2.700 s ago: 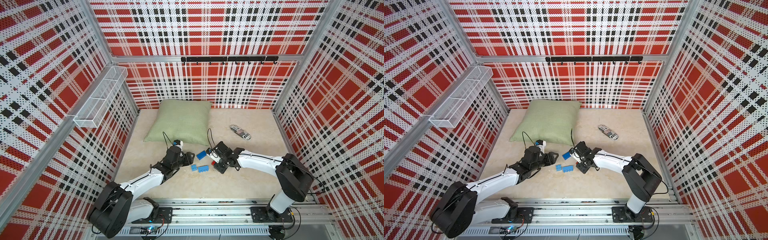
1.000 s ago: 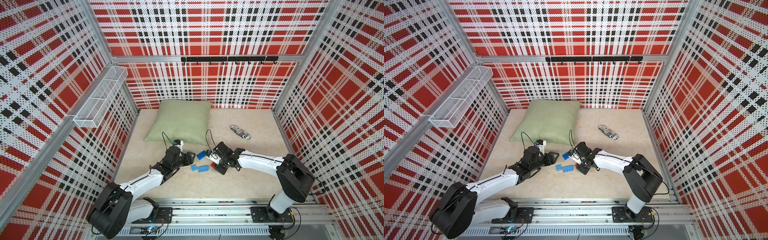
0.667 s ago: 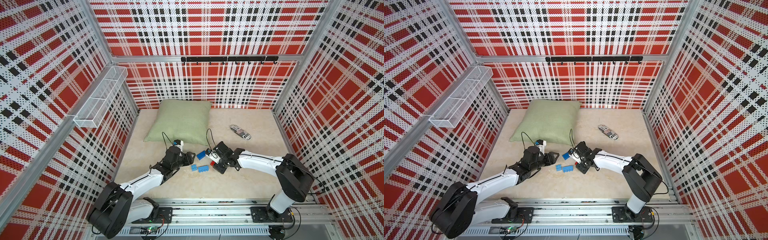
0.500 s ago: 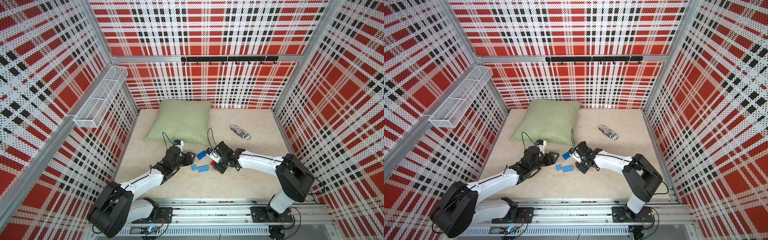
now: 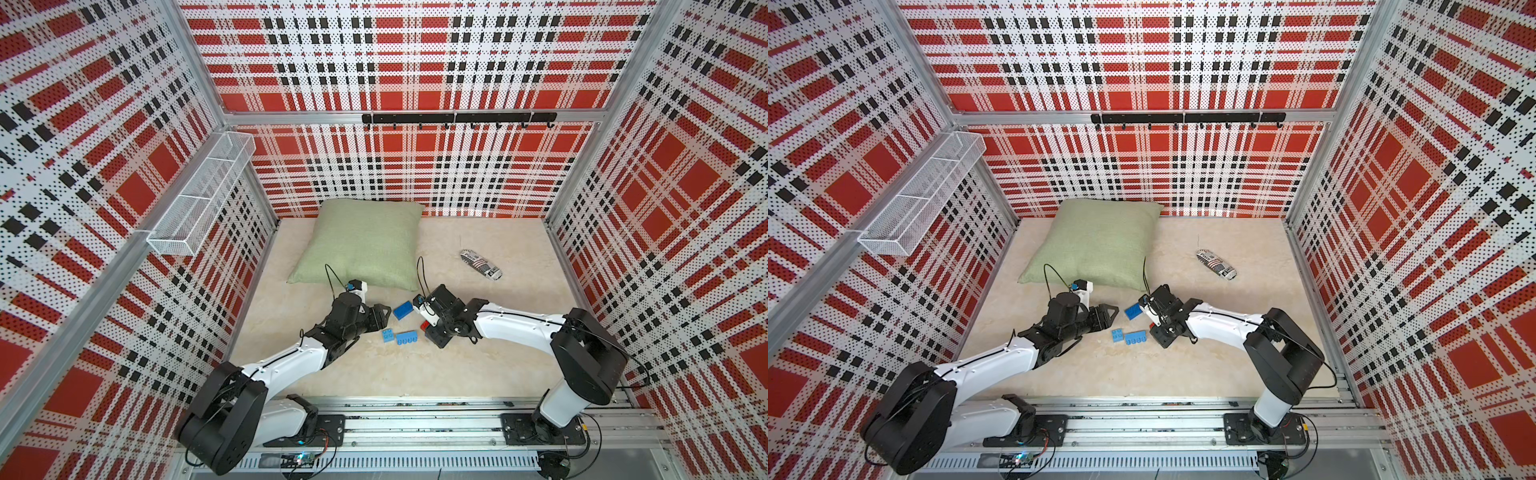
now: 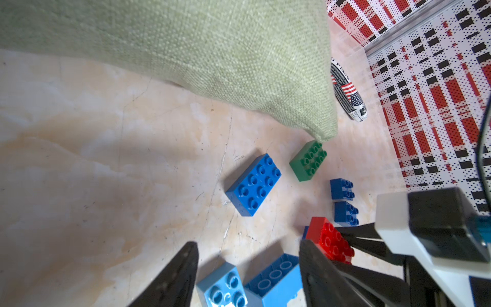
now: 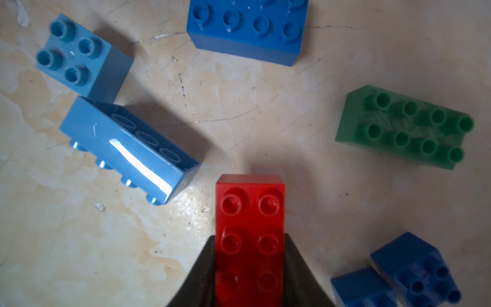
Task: Assemble a heart with lego
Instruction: Assemble the lego brick with the lego brick.
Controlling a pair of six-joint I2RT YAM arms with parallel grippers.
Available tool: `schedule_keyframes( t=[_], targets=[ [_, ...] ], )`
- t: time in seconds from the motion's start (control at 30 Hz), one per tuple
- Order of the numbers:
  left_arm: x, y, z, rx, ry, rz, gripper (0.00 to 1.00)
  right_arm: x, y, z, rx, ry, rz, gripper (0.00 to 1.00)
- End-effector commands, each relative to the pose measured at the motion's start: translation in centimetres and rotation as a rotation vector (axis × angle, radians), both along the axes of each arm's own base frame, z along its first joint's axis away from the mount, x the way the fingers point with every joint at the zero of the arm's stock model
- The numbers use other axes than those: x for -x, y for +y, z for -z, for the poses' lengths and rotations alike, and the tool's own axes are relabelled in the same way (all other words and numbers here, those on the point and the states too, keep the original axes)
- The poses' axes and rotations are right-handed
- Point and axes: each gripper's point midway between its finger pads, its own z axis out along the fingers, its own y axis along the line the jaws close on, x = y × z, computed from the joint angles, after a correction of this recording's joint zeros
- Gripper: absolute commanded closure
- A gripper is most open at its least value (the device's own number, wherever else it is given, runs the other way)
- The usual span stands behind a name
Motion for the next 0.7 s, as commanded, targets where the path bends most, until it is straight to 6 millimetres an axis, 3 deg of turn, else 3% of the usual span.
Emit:
schedule_keyframes(
  t=[0.0, 0.2, 0.3, 0.67],
  targets=[
    [-0.1, 0.4, 0.3, -0.008, -0.009, -0.007, 0.35, 2.8, -3.4, 3.9, 0.16, 0.105, 0.017, 0.71],
    [-0.1, 0.4, 0.6, -0.007, -0.003, -0.011, 0.35, 2.6, -3.3, 4.7, 0.151, 0.131, 0.016, 0.7],
    [-0.1, 0.4, 0.6, -0.006, -0.001, -0.01, 0.35, 2.3, -4.4, 5.1, 0.185, 0.14, 0.033, 0.7],
    [-0.1, 0.4, 0.4, -0.003, -0.007, -0.01, 0.35, 0.6, -2.8, 1.7, 0.092, 0.019, 0.037, 0.72]
  ],
)
